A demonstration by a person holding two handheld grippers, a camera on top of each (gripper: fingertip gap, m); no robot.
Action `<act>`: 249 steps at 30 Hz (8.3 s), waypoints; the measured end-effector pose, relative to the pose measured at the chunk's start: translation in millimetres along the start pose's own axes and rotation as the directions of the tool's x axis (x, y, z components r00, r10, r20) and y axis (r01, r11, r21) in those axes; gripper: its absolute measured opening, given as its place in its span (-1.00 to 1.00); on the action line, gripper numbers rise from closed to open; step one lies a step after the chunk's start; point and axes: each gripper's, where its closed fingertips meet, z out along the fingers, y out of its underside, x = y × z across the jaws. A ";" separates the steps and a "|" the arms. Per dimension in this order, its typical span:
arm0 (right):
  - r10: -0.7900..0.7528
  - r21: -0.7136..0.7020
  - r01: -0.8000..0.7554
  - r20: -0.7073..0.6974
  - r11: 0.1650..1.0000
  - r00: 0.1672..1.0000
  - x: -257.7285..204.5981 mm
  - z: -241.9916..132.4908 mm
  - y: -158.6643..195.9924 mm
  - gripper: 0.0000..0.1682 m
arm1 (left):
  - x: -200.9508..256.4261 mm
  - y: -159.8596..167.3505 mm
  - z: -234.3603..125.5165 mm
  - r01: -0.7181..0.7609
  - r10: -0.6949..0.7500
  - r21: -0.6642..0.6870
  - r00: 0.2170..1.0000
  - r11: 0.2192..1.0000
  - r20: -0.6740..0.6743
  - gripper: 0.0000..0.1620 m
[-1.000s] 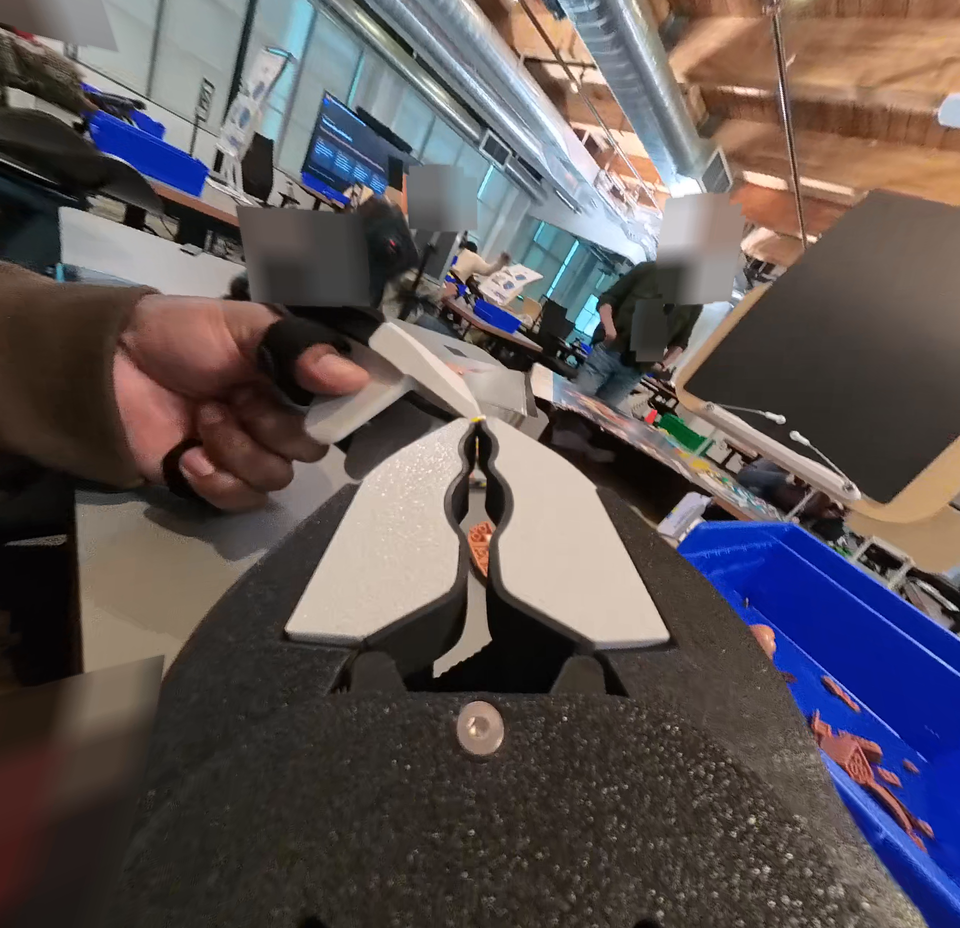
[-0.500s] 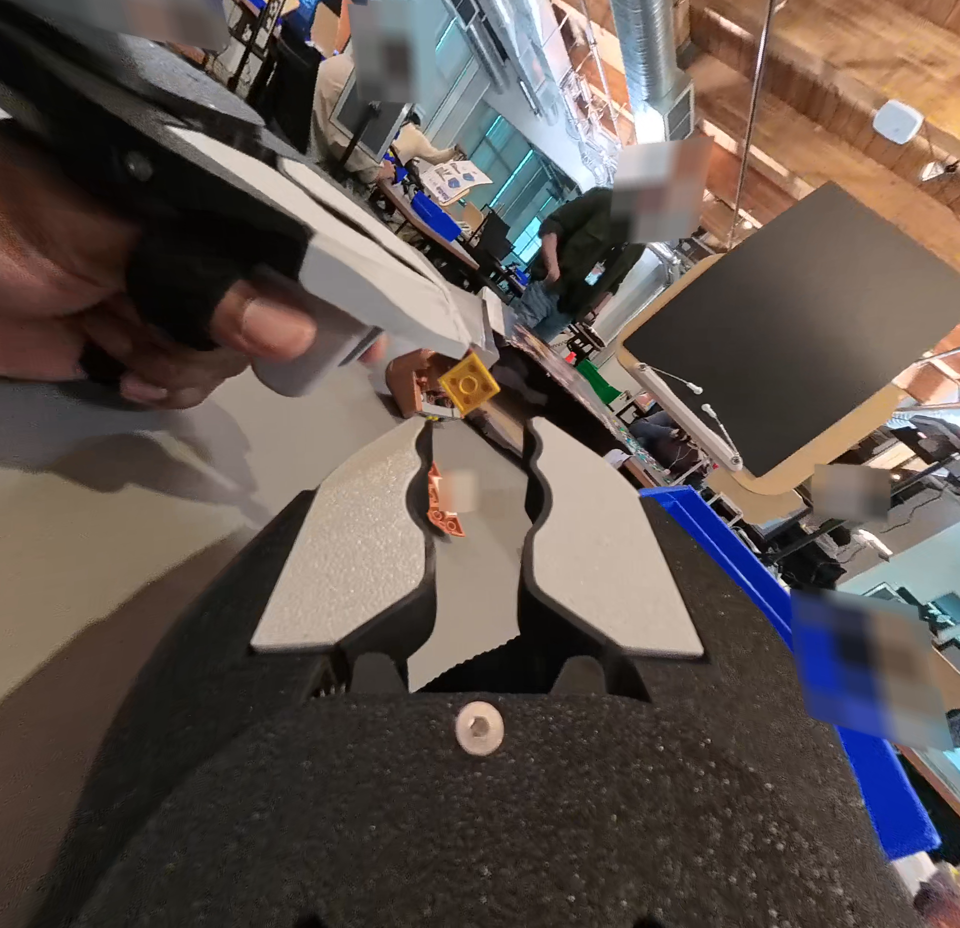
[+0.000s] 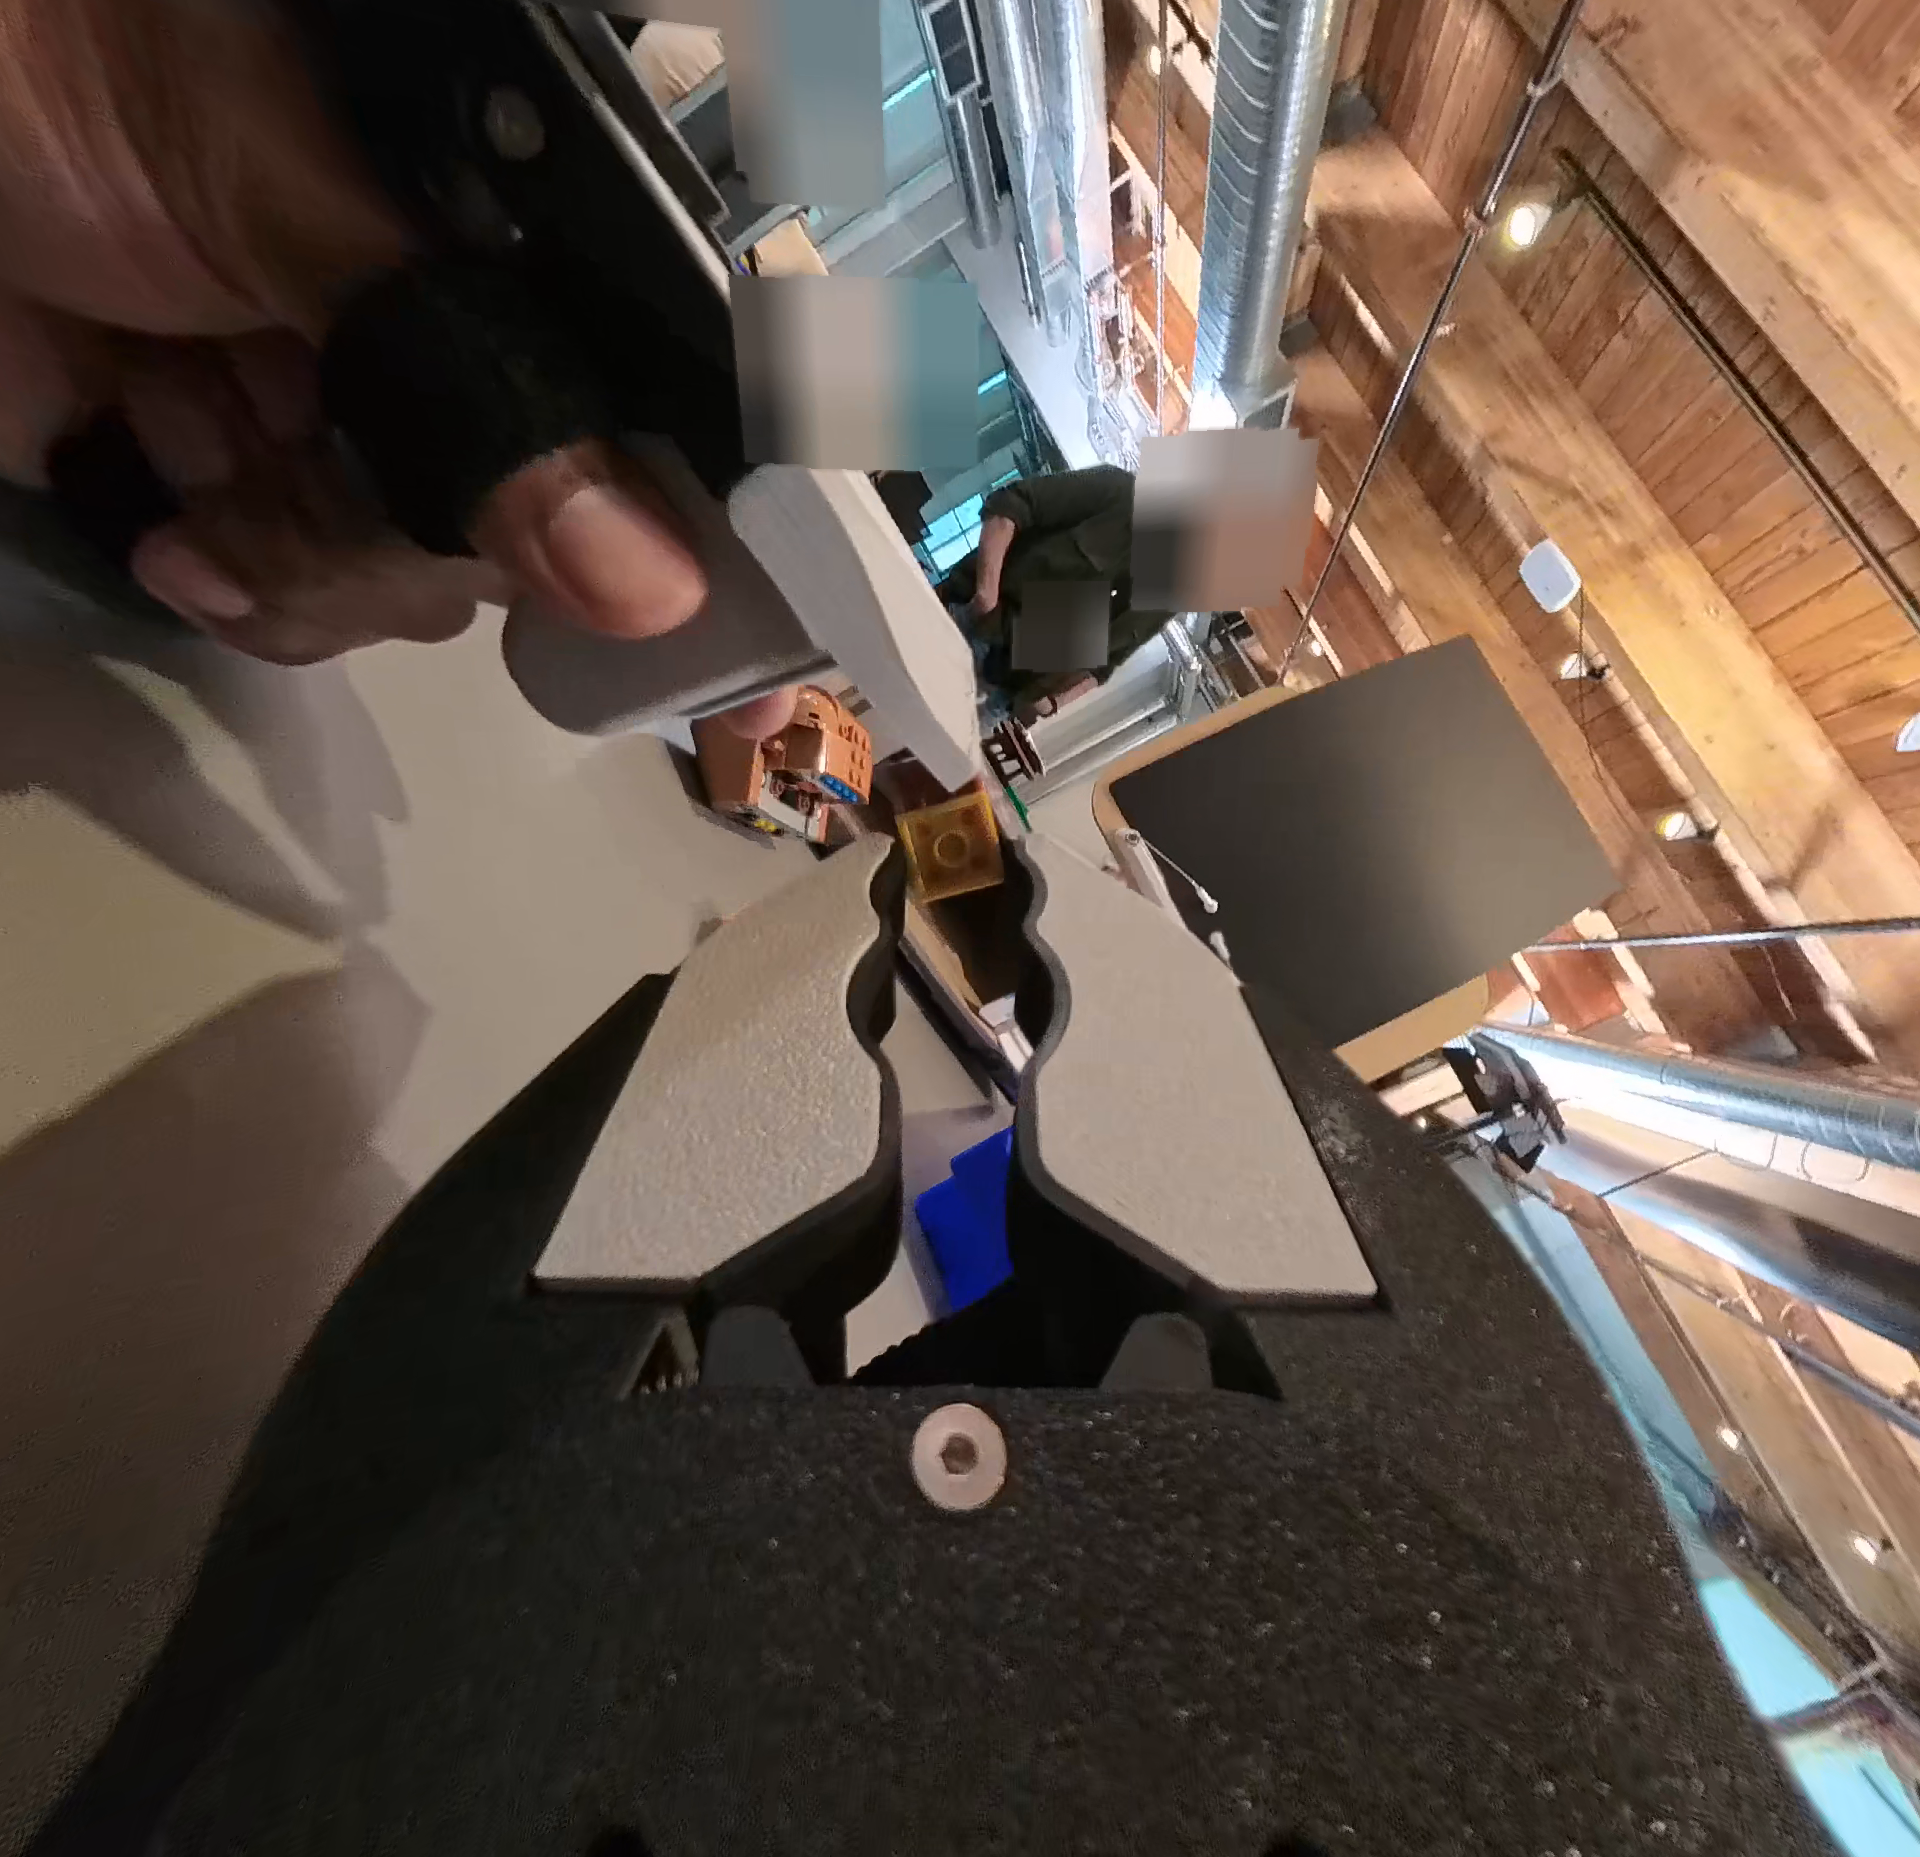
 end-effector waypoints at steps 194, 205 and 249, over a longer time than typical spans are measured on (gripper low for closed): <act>0.507 -0.133 -0.490 0.165 0.862 0.846 56.1 -5.1 72.5 -0.51 | -7.3 13.2 10.6 0.207 -0.201 -0.069 0.975 0.976 0.092 -0.96; 0.231 -0.038 -0.230 0.292 0.973 0.928 -14.3 -0.3 13.3 -0.69 | -5.3 9.3 7.4 0.281 -0.279 -0.038 0.960 0.959 0.031 -0.96; 0.670 -0.620 -0.317 0.491 0.718 0.557 -46.4 85.4 106.5 -0.69 | -39.2 2.3 -31.4 0.248 -0.249 0.021 0.961 0.969 0.120 -0.89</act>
